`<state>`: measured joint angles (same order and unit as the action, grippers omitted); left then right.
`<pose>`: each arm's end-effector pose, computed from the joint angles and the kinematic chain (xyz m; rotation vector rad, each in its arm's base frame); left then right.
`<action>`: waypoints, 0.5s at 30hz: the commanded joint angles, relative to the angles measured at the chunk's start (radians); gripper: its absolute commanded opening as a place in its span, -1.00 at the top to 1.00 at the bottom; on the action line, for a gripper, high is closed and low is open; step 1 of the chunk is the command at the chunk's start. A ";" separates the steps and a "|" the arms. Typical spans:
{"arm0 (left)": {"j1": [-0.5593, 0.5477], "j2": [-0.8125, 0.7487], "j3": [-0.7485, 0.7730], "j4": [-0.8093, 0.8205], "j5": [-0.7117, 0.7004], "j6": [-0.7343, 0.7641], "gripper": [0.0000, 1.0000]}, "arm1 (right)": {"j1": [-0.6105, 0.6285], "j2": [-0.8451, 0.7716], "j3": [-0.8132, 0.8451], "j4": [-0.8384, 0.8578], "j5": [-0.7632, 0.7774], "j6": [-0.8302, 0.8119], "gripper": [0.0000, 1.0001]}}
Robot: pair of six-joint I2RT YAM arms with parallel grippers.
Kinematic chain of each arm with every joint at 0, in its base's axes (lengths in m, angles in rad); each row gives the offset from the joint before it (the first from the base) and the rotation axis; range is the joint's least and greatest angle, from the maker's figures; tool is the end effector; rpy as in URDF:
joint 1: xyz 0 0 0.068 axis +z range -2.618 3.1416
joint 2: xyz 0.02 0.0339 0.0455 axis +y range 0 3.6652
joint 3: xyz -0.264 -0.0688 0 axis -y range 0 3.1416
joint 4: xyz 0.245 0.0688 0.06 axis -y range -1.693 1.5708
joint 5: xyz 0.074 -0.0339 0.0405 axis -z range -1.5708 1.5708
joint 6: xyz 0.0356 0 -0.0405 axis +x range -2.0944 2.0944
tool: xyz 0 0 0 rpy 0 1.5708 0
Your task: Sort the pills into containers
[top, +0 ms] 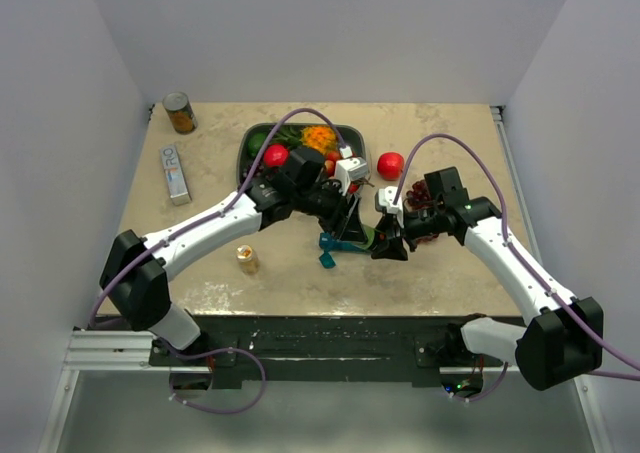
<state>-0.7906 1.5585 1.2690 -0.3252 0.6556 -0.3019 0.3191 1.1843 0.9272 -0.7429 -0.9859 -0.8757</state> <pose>0.2323 -0.2656 0.3061 0.9581 2.1526 -1.2988 0.2027 0.0982 0.2749 -1.5074 1.6060 0.9484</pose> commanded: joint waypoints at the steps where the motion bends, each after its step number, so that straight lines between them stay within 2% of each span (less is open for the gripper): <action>1: -0.010 0.029 0.038 -0.043 -0.092 0.073 0.85 | 0.011 -0.032 0.032 0.077 -0.188 0.003 1.00; 6: -0.024 0.021 0.049 -0.025 -0.123 0.015 0.85 | 0.009 -0.031 0.025 0.103 -0.168 0.023 1.00; 10: -0.051 0.028 0.069 -0.051 -0.139 0.044 0.81 | 0.008 -0.032 0.022 0.122 -0.186 0.056 1.00; 13: -0.053 0.006 0.029 -0.032 -0.142 0.067 0.64 | -0.011 -0.034 0.024 0.125 -0.214 0.066 1.00; 15: -0.053 -0.018 0.015 -0.015 -0.157 0.073 0.47 | -0.020 -0.037 0.022 0.128 -0.229 0.075 1.00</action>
<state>-0.8219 1.5593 1.3102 -0.3706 0.5671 -0.2745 0.3027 1.1843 0.9253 -0.7223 -0.9966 -0.8371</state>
